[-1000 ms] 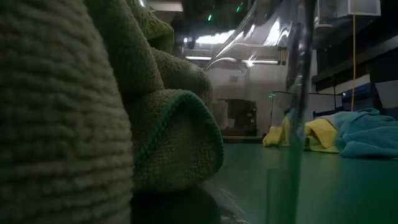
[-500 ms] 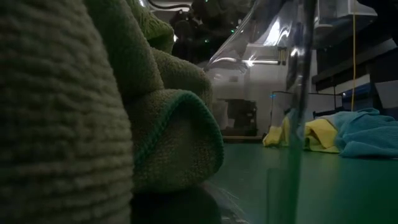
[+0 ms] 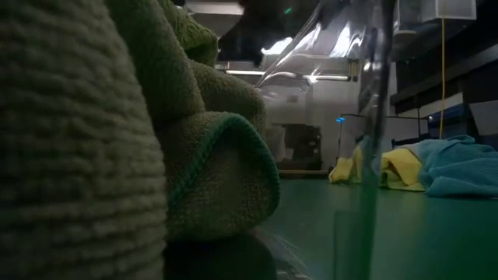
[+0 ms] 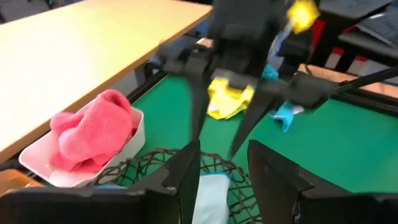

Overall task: Sort microfiber towel by color & place in baskets
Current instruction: Put the yellow microfiber towel into the wire basket

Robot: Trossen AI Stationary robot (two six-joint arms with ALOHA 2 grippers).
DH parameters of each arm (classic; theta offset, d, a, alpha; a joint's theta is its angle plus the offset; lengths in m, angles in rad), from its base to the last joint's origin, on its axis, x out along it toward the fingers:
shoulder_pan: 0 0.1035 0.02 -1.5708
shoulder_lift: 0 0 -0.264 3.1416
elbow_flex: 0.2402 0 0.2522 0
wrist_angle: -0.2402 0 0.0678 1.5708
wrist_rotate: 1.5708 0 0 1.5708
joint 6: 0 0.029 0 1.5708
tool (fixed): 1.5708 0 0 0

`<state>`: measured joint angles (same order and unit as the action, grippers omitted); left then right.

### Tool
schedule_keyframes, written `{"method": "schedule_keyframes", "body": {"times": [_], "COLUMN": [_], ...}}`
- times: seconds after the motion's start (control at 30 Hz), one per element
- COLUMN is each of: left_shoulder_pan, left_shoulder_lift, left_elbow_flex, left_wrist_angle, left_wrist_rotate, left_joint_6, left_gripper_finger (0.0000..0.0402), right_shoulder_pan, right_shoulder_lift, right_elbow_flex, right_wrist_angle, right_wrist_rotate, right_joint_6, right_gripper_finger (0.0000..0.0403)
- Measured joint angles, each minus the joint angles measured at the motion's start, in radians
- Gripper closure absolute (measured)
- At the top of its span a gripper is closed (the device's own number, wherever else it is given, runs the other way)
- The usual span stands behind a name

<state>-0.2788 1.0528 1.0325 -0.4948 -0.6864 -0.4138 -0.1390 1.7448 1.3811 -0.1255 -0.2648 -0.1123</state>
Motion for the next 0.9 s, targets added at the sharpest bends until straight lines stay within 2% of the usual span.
{"method": "schedule_keyframes", "body": {"times": [0.13, 0.27, 0.33, 0.63, 0.9], "left_shoulder_pan": [0.041, 0.089, 0.119, 0.252, 0.346], "left_shoulder_lift": [0.051, 0.12, 0.162, 0.378, 0.54], "left_elbow_flex": [0.0, 0.0, 0.0, 0.0, 0.0], "left_wrist_angle": [-0.007, -0.014, -0.018, -0.104, -0.171], "left_wrist_rotate": [0.001, 0.014, 0.055, 0.279, 0.444], "left_joint_6": [-0.016, -0.025, -0.025, -0.025, -0.022], "left_gripper_finger": [0.0274, 0.0274, 0.0274, 0.0274, 0.0274], "right_shoulder_pan": [0.0, 0.001, 0.001, 0.001, 0.001], "right_shoulder_lift": [-0.115, -0.224, -0.273, -0.41, -0.441], "right_elbow_flex": [0.0, 0.0, 0.0, 0.0, -0.025], "right_wrist_angle": [-0.181, -0.365, -0.453, -0.811, -0.931], "right_wrist_rotate": [0.01, 0.07, 0.099, 0.097, 0.11], "right_joint_6": [-0.06, -0.08, -0.08, -0.077, -0.039], "right_gripper_finger": [0.0214, 0.0214, 0.0214, 0.0214, 0.0214]}}
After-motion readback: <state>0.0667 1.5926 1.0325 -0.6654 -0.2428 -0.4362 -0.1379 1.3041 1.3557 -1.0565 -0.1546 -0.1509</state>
